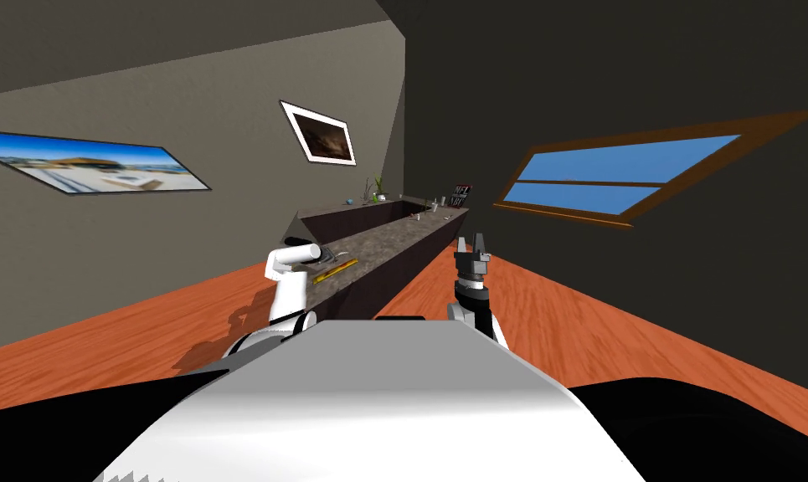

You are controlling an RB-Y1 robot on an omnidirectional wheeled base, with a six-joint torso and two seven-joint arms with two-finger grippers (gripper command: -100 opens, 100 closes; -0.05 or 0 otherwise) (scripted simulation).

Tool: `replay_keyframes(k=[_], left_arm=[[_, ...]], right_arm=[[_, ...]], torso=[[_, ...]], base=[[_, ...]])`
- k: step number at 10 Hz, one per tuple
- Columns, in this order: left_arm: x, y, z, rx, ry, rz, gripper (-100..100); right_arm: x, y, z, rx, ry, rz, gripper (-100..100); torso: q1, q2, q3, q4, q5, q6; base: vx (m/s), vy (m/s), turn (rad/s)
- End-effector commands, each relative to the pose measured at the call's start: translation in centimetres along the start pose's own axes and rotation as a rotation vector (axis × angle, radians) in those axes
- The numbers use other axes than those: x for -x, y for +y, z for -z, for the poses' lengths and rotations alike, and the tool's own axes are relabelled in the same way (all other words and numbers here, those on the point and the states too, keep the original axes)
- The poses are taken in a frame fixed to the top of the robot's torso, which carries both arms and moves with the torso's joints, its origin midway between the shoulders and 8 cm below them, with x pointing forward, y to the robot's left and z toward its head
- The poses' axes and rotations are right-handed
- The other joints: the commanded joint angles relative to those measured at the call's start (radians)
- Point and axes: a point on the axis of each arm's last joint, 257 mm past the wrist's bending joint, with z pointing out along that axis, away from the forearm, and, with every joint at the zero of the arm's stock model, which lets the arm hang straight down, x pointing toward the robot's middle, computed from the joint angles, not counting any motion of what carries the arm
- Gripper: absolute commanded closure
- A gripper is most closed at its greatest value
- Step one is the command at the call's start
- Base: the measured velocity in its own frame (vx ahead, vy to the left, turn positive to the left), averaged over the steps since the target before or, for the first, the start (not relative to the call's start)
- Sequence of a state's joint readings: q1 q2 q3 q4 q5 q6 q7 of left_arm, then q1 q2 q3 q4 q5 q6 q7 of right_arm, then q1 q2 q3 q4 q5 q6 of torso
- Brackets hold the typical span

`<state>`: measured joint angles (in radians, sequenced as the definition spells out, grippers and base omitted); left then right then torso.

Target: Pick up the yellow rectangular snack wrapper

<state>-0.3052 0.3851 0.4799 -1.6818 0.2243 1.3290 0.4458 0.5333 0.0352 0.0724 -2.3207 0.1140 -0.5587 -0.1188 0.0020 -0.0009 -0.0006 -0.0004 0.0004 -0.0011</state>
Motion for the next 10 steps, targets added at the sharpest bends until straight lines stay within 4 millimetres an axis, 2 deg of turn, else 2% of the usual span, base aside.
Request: replay_keyframes(k=[1, 3, 4, 6, 7, 10], left_arm=[[1.5, 1.2, -0.7, 0.065, -0.043, 0.02, -100], [2.1, 2.4, -0.6, 0.111, -0.065, 0.021, -100], [3.0, 3.4, -0.9, 0.156, -0.097, 0.036, -100], [3.4, 4.2, -0.7, 0.187, -0.111, 0.036, -100], [4.4, 5.3, -0.9, 0.237, -0.146, 0.05, -100], [5.7, 7.3, -0.6, 0.32, -0.195, 0.062, -100]], right_arm=[[0.0, 0.0, 0.0, 0.0, 0.0, 0.0, 0], [0.0, 0.0, 0.0, 0.0, 0.0, 0.0, 0], [0.0, 0.0, 0.0, 0.0, 0.0, 0.0, 0], [0.0, 0.0, 0.0, 0.0, 0.0, 0.0, 0], [0.0, 0.0, 0.0, 0.0, 0.0, 0.0, 0], [0.0, 0.0, 0.0, 0.0, 0.0, 0.0, 0]], torso=[[0.0, 0.0, 0.0, 0.0, 0.0, 0.0], [0.0, 0.0, 0.0, 0.0, 0.0, 0.0], [0.0, 0.001, 0.0, 0.0, 0.0, -0.001], [0.0, 0.0, 0.0, 0.0, 0.0, 0.0], [0.0, 0.001, 0.001, 0.0, 0.0, -0.001], [0.001, 0.0, 0.0, 0.0, 0.0, 0.0]], base=[[0.041, 0.031, -0.149], [0.022, 0.019, -0.02], [0.021, 0.024, -0.142], [0.017, 0.022, -0.025], [0.025, 0.021, -0.096], [0.034, 0.037, -0.084]])
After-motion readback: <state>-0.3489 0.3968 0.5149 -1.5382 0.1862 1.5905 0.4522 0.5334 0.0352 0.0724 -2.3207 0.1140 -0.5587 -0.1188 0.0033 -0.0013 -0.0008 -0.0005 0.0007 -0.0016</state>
